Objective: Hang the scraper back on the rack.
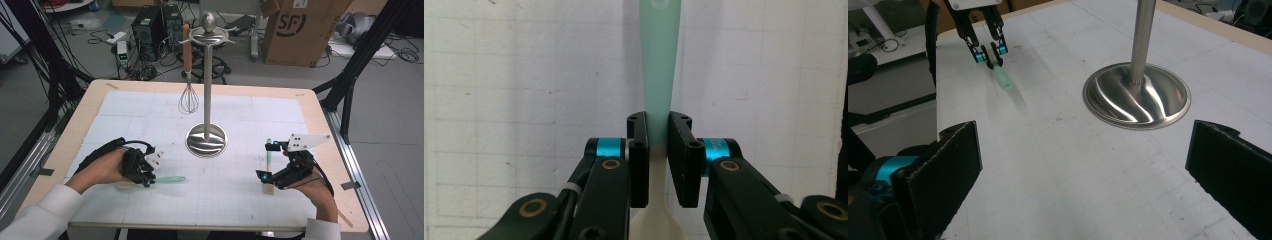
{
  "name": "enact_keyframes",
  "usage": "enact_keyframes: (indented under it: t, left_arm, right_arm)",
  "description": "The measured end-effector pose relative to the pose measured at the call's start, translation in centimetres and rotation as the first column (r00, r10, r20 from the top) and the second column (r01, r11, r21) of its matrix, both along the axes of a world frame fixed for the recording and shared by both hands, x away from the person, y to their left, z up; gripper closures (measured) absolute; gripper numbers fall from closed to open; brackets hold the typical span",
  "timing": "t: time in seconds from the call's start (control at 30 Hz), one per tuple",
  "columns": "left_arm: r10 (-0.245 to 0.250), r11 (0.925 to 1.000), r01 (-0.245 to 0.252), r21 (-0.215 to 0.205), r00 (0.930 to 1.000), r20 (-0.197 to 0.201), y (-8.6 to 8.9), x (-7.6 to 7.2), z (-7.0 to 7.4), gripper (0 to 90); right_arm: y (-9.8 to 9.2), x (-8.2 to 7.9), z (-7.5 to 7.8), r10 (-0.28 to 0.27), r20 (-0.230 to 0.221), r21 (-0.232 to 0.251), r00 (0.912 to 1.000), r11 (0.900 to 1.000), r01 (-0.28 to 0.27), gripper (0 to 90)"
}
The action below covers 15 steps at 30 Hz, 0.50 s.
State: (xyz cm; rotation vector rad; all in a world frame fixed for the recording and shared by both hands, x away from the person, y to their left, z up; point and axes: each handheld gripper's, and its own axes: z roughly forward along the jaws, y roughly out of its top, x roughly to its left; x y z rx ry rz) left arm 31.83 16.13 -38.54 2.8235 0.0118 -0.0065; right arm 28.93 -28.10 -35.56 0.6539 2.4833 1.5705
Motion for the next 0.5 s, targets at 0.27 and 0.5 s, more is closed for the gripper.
enact_keyframes:
  t: [0.27,0.5]
  left_arm:
    - [0.041,0.9932,-0.042,-0.109,0.9991,-0.007,1.1,0.0,1.5,79.8]
    - [0.062,0.9794,-0.066,-0.191,0.9977,-0.026,1.8,0.1,2.7,79.7]
  right_arm:
    - [-0.1,0.0,0.0,-0.007,-0.002,-0.009,1.0000,1.000,0.007,0.2]
    - [-0.2,0.0,0.0,-0.014,-0.003,-0.008,0.9999,1.000,0.014,0.2]
